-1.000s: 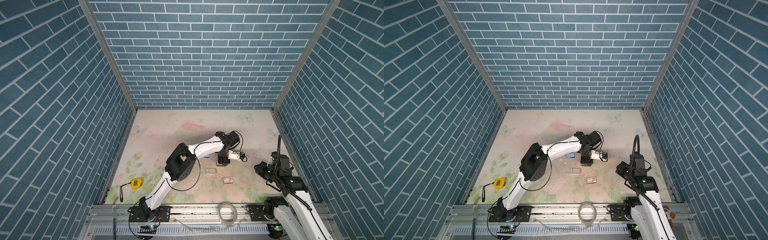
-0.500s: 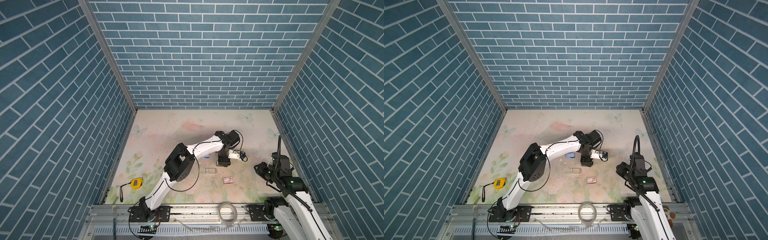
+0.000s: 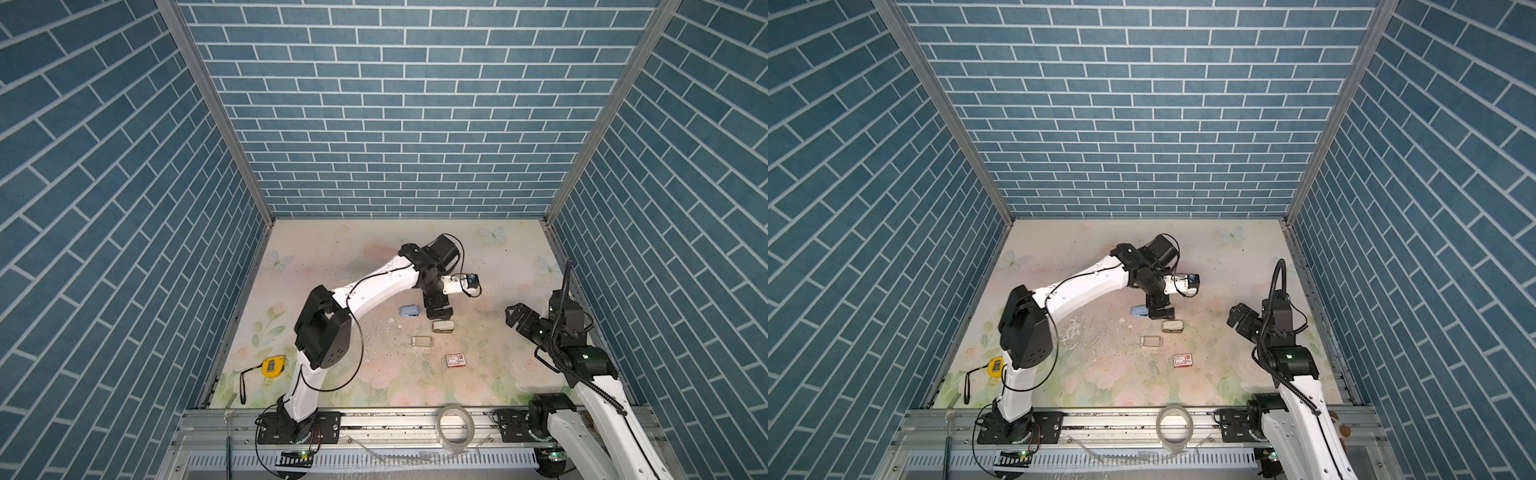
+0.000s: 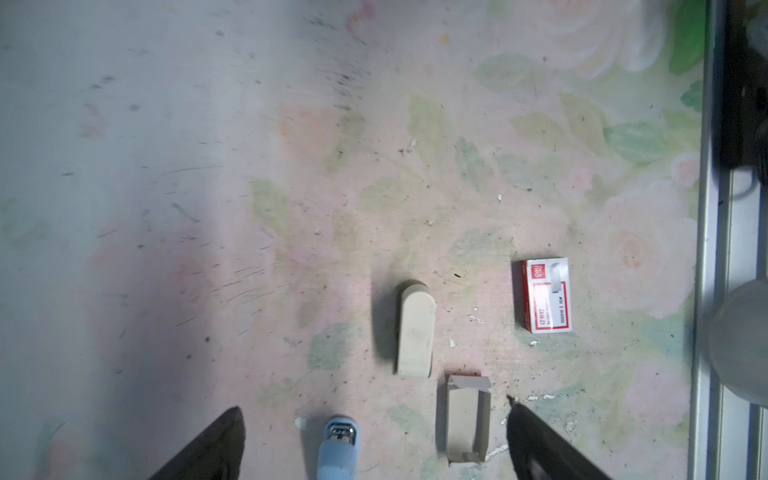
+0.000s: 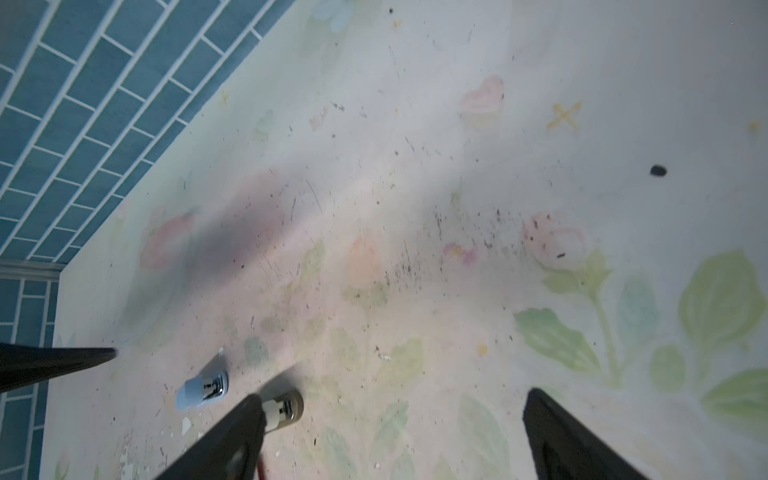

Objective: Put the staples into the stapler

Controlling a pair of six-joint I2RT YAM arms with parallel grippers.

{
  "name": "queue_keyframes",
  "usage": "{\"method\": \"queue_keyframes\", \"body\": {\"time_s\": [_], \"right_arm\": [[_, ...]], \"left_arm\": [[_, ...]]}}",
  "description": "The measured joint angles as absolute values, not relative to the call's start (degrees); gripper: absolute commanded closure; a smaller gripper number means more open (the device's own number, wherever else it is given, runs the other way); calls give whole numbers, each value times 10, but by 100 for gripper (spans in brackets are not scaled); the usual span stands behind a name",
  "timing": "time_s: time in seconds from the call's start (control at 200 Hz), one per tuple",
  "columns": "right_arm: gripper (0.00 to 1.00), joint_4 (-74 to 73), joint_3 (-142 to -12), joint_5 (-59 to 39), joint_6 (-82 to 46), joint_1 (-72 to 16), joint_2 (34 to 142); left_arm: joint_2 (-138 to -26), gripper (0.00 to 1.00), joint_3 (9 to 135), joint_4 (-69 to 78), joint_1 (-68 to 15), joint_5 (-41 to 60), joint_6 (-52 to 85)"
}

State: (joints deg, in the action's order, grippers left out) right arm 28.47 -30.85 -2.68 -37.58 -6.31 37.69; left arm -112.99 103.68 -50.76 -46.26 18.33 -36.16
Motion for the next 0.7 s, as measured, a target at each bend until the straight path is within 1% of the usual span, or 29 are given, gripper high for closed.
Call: {"method": "queue_keyframes", "body": {"time_s": [0.165, 0.39, 0.56, 0.7], "right_arm": [[1, 210, -309, 22, -324, -63, 399], [1, 79, -299, 77, -233, -63, 447], [1, -7, -270, 102, -174, -62, 496], [1, -98, -219, 131, -133, -55, 531]], "left_arm": [[-1026, 0, 936, -448, -389, 192, -319], [-930, 1, 771, -350, -278, 191, -256], [-862, 0, 622, -235, -175, 192, -201], [-819, 1, 513, -121, -93, 196, -161]]}}
